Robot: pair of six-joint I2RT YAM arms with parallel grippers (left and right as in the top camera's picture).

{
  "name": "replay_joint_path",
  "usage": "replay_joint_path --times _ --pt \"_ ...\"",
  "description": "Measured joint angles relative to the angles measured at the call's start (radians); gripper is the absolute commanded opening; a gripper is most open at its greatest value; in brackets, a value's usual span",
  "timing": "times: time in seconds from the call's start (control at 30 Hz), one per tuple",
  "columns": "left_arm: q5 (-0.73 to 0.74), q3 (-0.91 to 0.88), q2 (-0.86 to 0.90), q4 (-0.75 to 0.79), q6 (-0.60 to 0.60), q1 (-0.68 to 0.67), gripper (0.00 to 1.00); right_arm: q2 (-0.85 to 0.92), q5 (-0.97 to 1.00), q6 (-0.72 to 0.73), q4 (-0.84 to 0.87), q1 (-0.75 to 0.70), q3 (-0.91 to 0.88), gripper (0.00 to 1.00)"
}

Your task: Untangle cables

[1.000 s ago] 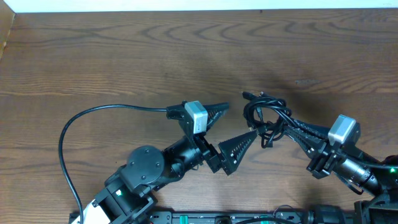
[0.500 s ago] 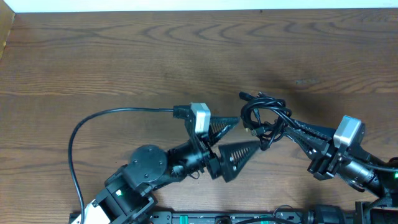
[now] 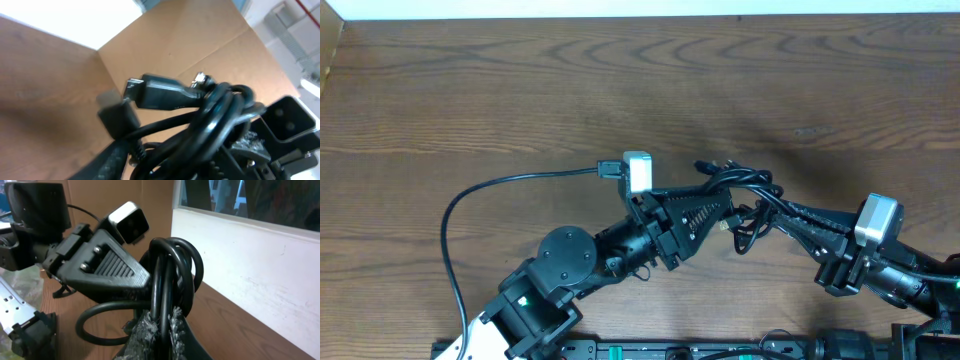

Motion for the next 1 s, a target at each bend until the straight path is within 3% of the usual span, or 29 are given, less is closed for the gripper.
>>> replay_joint_path --times 0.07,0.17,0.5,0.53,0.6,0.67,0.73,0.8,0.9,1.0 --pt "0.000 0.000 0.008 -0.001 -0.011 0.000 0.24 0.000 0.001 0.000 0.000 0.000 0.000 0.01" --pt "-0.004 0.000 0.021 0.000 -0.021 0.000 0.08 0.000 0.001 0.002 0.000 0.000 0.000 0.01" --pt "-0.020 0.000 0.031 0.014 -0.006 0.000 0.07 0.000 0.001 0.003 -0.037 -0.001 0.000 0.01" --pt "-0.023 0.000 0.031 0.014 0.002 0.000 0.08 0.000 0.001 0.003 -0.048 -0.001 0.000 0.08" --pt "-0.030 0.000 0.031 0.014 0.033 0.000 0.08 0.000 0.000 0.006 -0.073 -0.001 0.000 0.33" --pt "-0.036 0.000 0.031 0.017 0.075 0.000 0.07 0.000 -0.001 0.002 -0.096 -0.001 0.000 0.33" --pt "-0.043 -0.001 0.031 0.026 0.140 0.000 0.07 0.000 -0.003 -0.003 -0.113 -0.001 0.000 0.23" --pt "-0.046 -0.001 0.031 0.029 0.207 0.000 0.08 0.000 -0.005 -0.004 -0.131 -0.001 0.000 0.24" --pt "-0.046 -0.001 0.031 0.030 0.318 0.000 0.07 0.000 -0.008 -0.010 -0.154 -0.001 0.000 0.43" --pt "-0.046 -0.001 0.031 0.027 0.419 0.000 0.07 0.000 -0.011 -0.028 -0.160 -0.001 0.000 0.46"
